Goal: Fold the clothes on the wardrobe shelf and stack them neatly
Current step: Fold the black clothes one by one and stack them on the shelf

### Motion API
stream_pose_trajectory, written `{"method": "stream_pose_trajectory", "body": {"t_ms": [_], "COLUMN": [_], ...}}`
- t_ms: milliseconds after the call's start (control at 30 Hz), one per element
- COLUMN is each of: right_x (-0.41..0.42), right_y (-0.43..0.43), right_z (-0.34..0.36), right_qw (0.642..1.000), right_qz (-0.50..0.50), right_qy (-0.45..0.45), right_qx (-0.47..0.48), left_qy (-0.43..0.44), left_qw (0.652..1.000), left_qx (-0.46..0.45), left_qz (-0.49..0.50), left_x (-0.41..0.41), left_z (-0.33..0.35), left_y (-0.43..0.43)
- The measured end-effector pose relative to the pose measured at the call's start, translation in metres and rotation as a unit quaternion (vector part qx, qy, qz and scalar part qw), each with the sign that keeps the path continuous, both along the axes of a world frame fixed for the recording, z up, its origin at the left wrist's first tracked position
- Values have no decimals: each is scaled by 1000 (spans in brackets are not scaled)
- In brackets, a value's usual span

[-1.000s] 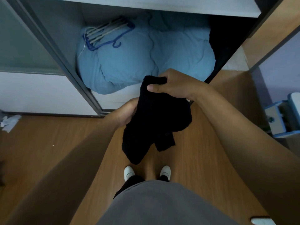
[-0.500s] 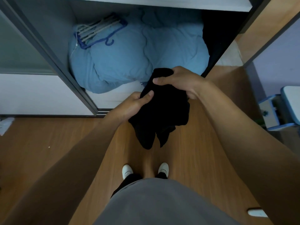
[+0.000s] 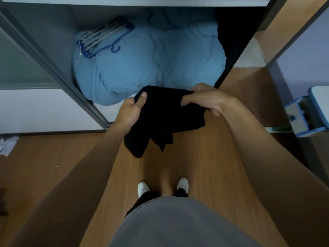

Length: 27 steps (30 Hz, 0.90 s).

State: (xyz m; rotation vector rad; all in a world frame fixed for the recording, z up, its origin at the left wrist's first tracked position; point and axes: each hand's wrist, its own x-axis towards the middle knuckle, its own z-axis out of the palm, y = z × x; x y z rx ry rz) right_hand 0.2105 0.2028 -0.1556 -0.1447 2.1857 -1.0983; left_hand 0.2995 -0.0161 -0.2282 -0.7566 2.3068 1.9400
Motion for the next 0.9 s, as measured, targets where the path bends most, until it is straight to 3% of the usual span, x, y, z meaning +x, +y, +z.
{"method": "stream_pose_trajectory", "body": {"t_ms": [133,200,300,367,467,500,533,600,667,767,833,900], "right_x": [-1,0,14,29,50,54,56,55,51,43,40,34], "right_y": [-2,0,0,-3,-6,-8,-10,-13,-12,-6,-2,-2], "right_z": [10,10,-7,-25,-45,-48,-50,-53,-53,-44,-36,-27], "right_qw": [981,932,813,799,808,833,881,964,976,976,980,978], "right_qz": [-89,-168,-221,-222,-172,-172,-162,-142,-128,-85,-80,-120], "right_qy": [-88,-168,-261,-286,-305,-278,-215,-16,109,158,134,49], "right_qx": [-151,-273,-472,-481,-474,-446,-389,-224,-137,-125,-124,-166], "left_qy": [-17,-7,28,41,53,55,57,55,37,23,28,25], "left_qw": [999,998,986,974,968,966,963,963,973,985,991,995], "left_qx": [17,57,162,209,225,228,233,232,195,137,99,70], "left_qz": [-43,-40,21,70,100,110,120,130,121,105,91,72], "left_x": [2,0,-4,-6,-9,-10,-10,-11,-10,-7,-6,-7], "left_z": [0,2,8,14,21,23,25,25,23,20,20,22], "left_y": [-8,-9,-2,4,7,7,7,6,3,-5,-11,-14]}}
